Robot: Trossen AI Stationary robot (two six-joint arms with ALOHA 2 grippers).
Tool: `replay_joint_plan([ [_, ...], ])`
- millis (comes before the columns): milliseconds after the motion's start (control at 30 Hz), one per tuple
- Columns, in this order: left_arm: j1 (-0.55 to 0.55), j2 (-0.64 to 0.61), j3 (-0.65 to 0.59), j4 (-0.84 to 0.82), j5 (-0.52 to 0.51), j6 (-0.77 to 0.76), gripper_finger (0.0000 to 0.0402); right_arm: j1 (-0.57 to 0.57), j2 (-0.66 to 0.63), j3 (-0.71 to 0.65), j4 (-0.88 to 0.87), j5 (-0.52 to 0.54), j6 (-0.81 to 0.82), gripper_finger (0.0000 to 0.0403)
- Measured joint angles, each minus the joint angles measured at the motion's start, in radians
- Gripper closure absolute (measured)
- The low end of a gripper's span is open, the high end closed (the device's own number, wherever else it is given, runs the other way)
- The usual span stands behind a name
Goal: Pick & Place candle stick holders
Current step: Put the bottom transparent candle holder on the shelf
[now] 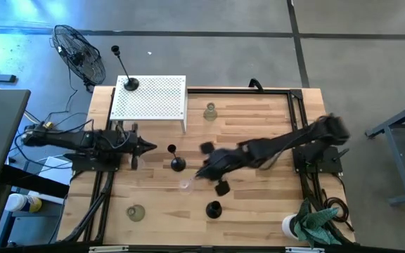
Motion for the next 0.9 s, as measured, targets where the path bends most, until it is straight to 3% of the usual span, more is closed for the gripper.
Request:
replay_joint_plan([
  [233,-0.256,0.133,0.0,0.18,-0.162,0.0,0.0401,-0.112,-0.351,-0.481,0.498,0.0,0.078,0.0397],
  [433,-0.519,0.321,0.03,0.267,-0.38,-0.065,0.0401,-0.127,-0.518,-0.747,0.778,-0.007,0.089,0.0401],
  [667,-0.726,0.599,0.145,0.269,-0.565,-0.273,0.0401,-0.127,-0.556,-0.841,0.854,0.003,0.129,0.0402],
  [900,-0.749,0.863,0.276,0.267,-0.62,-0.426,0.0374,-0.127,-0.554,-0.844,0.88,0.003,0.13,0.0402],
])
